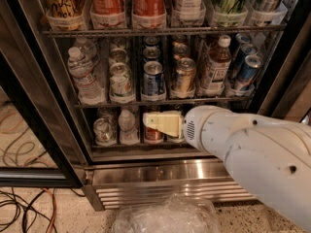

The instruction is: Pick orange can from middle shelf of fridge

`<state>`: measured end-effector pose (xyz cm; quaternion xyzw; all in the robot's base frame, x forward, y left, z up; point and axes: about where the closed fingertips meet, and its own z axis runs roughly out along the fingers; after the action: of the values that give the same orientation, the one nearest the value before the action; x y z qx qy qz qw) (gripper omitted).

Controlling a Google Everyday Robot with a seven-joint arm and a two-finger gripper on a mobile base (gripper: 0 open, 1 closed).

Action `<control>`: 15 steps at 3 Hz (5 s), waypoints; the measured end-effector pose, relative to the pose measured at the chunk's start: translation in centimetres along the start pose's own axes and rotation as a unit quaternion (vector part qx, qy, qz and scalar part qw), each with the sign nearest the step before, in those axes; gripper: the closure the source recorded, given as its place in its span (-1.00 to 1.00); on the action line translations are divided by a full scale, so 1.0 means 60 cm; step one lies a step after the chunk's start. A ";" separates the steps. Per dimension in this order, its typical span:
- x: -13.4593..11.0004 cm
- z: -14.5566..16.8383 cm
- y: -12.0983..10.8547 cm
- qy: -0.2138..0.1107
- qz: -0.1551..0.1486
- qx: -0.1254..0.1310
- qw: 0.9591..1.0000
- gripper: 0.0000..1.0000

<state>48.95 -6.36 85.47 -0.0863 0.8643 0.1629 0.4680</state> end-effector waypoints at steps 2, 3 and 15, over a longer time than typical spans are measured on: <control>-0.027 -0.111 -0.103 -0.109 -0.033 0.095 0.989 -1.00; -0.049 -0.135 -0.111 -0.159 -0.051 0.113 0.979 -1.00; -0.101 0.155 -0.098 -0.281 -0.024 0.151 0.948 -0.20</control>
Offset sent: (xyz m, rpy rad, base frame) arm 0.0608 -0.0426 0.0028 -0.1929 -0.4055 -0.3821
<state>61.30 -8.51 84.65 0.0141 0.7102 0.0372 0.7029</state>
